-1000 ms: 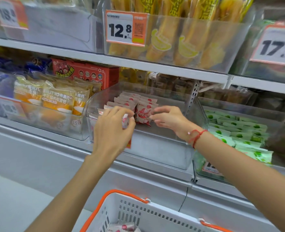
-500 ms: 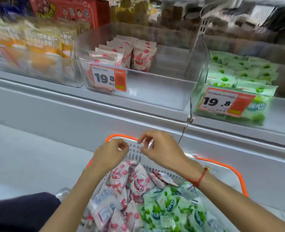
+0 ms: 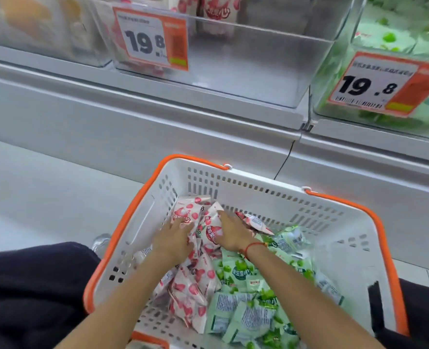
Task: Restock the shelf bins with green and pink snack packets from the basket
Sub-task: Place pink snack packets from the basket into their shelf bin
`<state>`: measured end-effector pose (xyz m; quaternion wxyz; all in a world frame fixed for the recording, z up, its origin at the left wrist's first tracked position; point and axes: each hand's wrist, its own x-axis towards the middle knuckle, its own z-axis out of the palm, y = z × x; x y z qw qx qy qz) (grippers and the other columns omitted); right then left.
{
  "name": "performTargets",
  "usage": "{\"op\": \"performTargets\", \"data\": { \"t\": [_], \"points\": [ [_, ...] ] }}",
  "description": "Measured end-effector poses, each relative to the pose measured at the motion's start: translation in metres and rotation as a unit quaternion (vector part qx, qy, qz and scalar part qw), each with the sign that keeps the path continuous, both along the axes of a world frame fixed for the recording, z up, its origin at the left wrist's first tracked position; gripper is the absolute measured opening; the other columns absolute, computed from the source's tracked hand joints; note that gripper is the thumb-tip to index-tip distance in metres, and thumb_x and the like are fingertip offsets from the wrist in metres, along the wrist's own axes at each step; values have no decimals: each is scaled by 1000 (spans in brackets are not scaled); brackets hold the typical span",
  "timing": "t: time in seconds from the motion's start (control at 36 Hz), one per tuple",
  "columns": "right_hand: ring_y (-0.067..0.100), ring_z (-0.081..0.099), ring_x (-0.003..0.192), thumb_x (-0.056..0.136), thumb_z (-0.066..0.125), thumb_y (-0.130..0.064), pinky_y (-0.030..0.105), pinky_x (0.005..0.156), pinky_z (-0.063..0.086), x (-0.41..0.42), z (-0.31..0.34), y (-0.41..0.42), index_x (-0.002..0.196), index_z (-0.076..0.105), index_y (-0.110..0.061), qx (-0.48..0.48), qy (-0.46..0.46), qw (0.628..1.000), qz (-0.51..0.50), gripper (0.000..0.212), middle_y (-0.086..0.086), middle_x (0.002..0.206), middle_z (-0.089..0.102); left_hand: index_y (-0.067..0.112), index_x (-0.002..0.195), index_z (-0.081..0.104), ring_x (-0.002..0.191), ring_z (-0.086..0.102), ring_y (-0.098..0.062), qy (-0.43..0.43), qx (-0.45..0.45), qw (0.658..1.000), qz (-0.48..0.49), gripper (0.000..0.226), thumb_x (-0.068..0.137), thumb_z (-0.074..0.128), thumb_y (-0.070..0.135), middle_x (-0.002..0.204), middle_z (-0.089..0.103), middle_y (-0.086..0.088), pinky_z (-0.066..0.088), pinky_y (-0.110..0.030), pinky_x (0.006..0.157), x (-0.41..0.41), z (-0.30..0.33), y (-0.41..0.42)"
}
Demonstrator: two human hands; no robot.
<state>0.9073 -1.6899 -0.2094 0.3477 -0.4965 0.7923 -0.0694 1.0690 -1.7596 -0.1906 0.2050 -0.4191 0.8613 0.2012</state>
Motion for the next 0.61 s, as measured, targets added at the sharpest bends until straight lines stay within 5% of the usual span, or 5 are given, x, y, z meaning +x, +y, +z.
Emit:
{"op": "performTargets", "data": {
  "t": [0.08,0.22,0.33,0.42,0.61],
  "points": [
    [21,51,99,88,64,-27,36,83,48,1,-11,8,102,47,-15,-67,35,996,-38,25,4,105,50,30,147,30,144,15,-28,-36,-25,998,-37,55,96,44,42,158,16,-3,25,-44,114,-8,6,-1],
    [19,52,96,78,76,-27,30,84,43,-20,2,0,69,46,-27,-48,-71,996,-30,31,-1,93,56,29,139,44,138,26,-23,-25,-50,996,-72,53,91,51,51,148,35,-2,24,-39,111,-22,19,-15],
    [17,61,85,82,72,-7,12,60,50,-42,49,-11,73,51,-17,-33,-206,978,-17,24,-3,95,61,19,142,37,132,36,-24,69,32,996,-39,69,85,63,47,145,35,-2,35,-39,107,-33,37,-26],
    [14,62,65,85,69,-13,17,48,48,-50,90,-16,94,56,-5,-8,-243,970,5,18,4,90,64,14,120,55,111,53,-23,138,185,973,-18,39,87,67,30,122,54,-2,44,-31,93,-40,60,-38],
    [12,60,65,81,73,-36,21,59,51,-48,190,-17,87,65,-11,-98,-199,975,-11,27,1,75,65,22,67,59,67,52,-5,243,249,936,-53,24,90,64,22,63,56,13,40,-17,69,-40,151,-65]
  ]
}}
